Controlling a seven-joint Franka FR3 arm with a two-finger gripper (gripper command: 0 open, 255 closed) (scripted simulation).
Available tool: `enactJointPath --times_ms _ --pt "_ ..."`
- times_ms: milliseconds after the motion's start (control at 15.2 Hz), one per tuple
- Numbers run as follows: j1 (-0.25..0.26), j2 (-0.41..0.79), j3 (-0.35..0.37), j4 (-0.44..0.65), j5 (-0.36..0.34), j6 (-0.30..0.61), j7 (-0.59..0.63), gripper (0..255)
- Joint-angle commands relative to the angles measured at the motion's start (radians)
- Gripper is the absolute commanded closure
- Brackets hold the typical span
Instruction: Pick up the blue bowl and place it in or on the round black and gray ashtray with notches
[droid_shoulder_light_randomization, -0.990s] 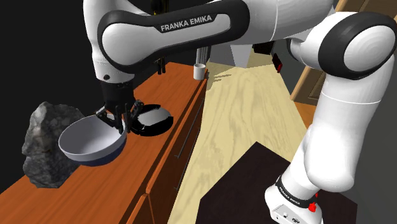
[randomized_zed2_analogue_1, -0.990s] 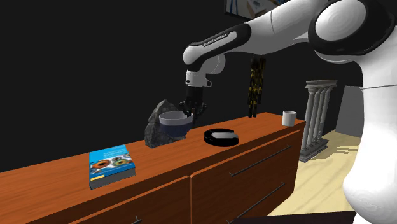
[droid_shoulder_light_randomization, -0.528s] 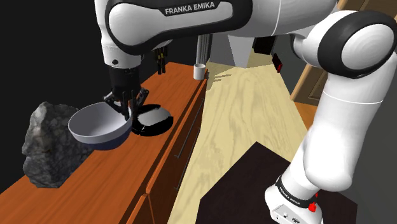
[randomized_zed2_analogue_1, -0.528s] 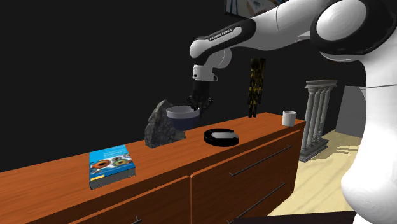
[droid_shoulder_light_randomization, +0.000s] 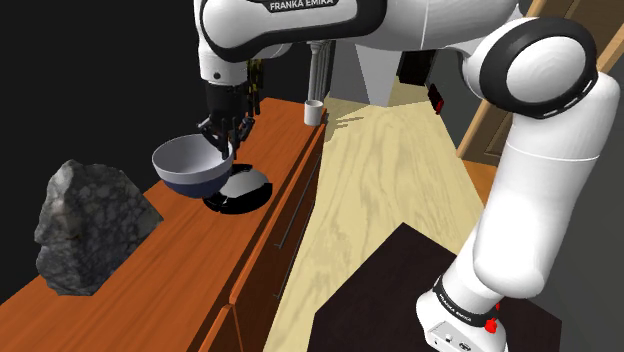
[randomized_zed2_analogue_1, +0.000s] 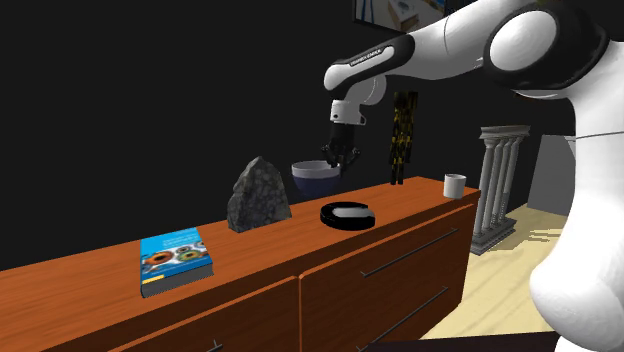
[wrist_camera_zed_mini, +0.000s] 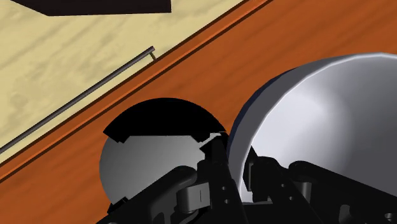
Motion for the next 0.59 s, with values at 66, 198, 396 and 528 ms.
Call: enactJointPath --times_ms 66,198,396,528 --pt "-0.039 0.014 -0.025 0.034 -0.001 -0.026 -0.064 255" --pt "-0.062 0.032 -0.040 0.066 -0.005 -0.044 -0.102 255" --pt "-0.095 0.068 -0.063 0.126 -0.012 -0.075 -0.158 255" --pt "-0.115 0.098 -0.078 0.175 -0.018 -0.098 -0.193 255"
